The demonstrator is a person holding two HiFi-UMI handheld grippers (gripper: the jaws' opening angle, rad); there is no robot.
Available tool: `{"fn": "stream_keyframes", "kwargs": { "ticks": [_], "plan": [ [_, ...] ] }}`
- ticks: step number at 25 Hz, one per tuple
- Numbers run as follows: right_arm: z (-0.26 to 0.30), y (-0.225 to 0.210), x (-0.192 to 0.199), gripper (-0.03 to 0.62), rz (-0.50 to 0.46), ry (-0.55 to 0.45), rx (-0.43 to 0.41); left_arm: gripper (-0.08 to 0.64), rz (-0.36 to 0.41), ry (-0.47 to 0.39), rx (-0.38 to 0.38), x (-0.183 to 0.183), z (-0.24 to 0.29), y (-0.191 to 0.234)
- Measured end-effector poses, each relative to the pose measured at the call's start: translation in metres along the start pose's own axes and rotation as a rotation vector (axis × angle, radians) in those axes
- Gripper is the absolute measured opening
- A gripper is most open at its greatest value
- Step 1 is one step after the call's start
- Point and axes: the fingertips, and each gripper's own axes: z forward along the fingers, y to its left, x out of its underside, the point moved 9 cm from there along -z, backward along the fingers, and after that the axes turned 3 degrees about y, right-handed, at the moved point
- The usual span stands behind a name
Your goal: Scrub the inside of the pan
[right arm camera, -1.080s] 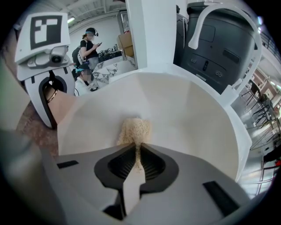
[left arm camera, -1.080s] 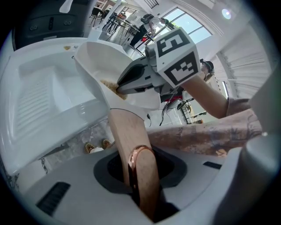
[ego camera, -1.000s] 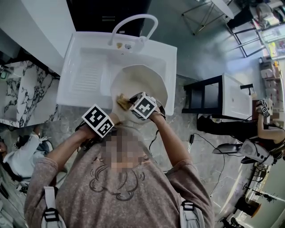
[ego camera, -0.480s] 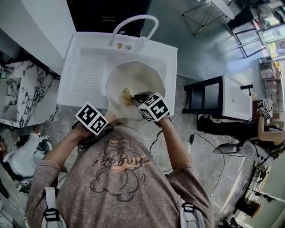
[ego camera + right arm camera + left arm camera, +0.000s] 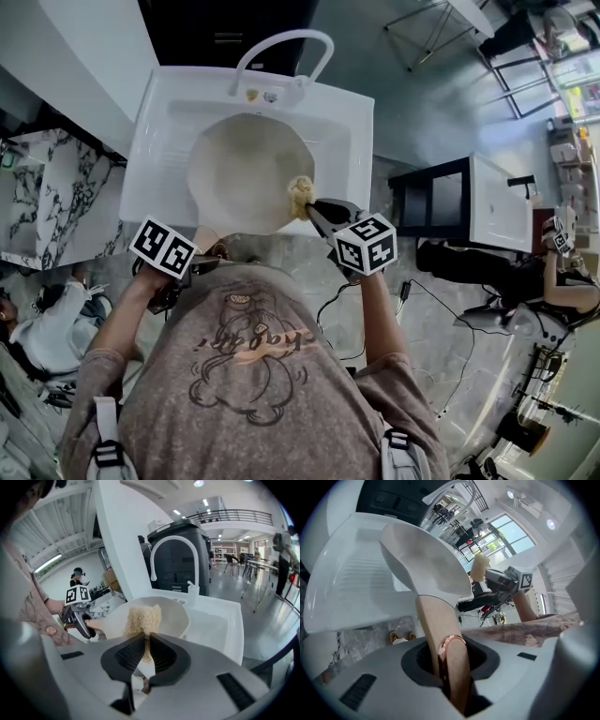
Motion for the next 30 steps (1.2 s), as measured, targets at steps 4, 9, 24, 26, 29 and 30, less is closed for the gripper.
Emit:
{"fn": "stream_keyframes", "kwargs": {
  "ticks": [4, 9, 24, 26, 29, 30],
  "plan": [
    [-0.007, -0.005, 0.025, 0.046, 0.139, -0.138, 0.042, 0.107, -0.046, -0.053, -0.037, 0.005, -0.008, 0.013],
    [0.000, 0.003, 0.047, 0.046, 0.178, -0.221, 0.124, 0.107, -0.073, -0.128, -0.109, 0.004, -0.017, 0.024],
    [0.035, 0.023, 0.062, 0.046, 0.273, -0.261, 0.201, 0.107, -0.027, -0.324, -0.357, -0.007, -0.027, 0.019],
    [0.035, 0.022, 0.062, 0.046, 0.281, -0.267, 0.212, 0.107, -0.037, -0.335, -0.367, -0.008, -0.028, 0.019],
    [0.034, 0.017, 0.063, 0.046, 0.302, -0.257, 0.232, 0.107, -0.055, -0.342, -0.364, -0.010, -0.029, 0.020],
    [0.034, 0.015, 0.064, 0.046, 0.308, -0.250, 0.237, 0.107, -0.060, -0.345, -0.362, -0.011, -0.030, 0.019]
  ]
}}
